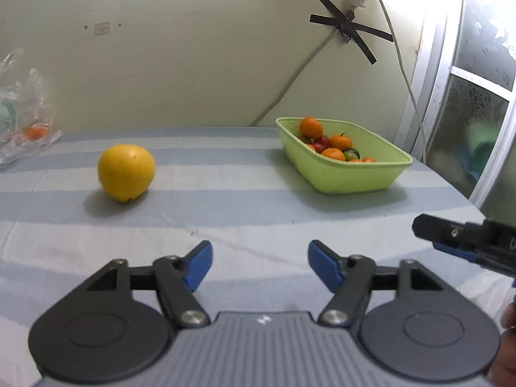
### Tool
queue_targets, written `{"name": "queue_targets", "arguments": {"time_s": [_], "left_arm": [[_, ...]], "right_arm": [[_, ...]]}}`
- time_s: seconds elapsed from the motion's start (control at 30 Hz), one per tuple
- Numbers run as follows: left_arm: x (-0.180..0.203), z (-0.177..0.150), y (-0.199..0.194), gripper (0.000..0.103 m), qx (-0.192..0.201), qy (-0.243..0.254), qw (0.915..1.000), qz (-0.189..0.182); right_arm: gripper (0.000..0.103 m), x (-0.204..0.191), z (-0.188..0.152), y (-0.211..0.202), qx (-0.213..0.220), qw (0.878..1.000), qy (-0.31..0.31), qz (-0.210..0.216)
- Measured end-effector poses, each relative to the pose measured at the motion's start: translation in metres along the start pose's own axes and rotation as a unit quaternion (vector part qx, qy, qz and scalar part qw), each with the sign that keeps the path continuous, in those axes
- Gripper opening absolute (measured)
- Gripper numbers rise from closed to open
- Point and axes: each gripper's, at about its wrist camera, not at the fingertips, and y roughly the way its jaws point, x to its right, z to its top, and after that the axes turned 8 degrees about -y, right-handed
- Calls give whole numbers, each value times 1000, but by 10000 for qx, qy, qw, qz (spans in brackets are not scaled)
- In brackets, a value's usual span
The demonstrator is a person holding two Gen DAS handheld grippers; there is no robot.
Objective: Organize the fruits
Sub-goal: 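Release the orange tomato and green lime into the green basket with both grippers, then move both grippers toward the yellow grapefruit and close the right gripper on it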
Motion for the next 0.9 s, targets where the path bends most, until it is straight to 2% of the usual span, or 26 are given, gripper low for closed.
{"name": "queue_targets", "arguments": {"time_s": [0.17,0.33,0.4,0.5,0.67,0.8,0.9], "left_arm": [[-14,-1,-15,79,203,-59,9997,79],[-66,17,-31,82,549,-622,9957,408],[-89,24,-33,87,602,-795,9934,566],[-122,38,-29,87,600,-1071,9898,720],[-160,62,-11,85,520,-1383,9879,464],[-168,77,7,83,446,-1291,9903,261],[-169,85,23,83,496,-1155,9917,263]], "right_arm": [[64,-15,-3,-3,-79,9999,-113,83],[64,-47,0,9,-126,9973,-637,343],[64,-61,1,21,-240,9956,-785,462],[64,-86,4,48,-486,9900,-1119,704],[66,-134,6,99,-714,9747,-1879,974],[74,-164,9,138,-760,9632,-2317,1134],[75,-176,12,163,-794,9563,-2565,1153]]}}
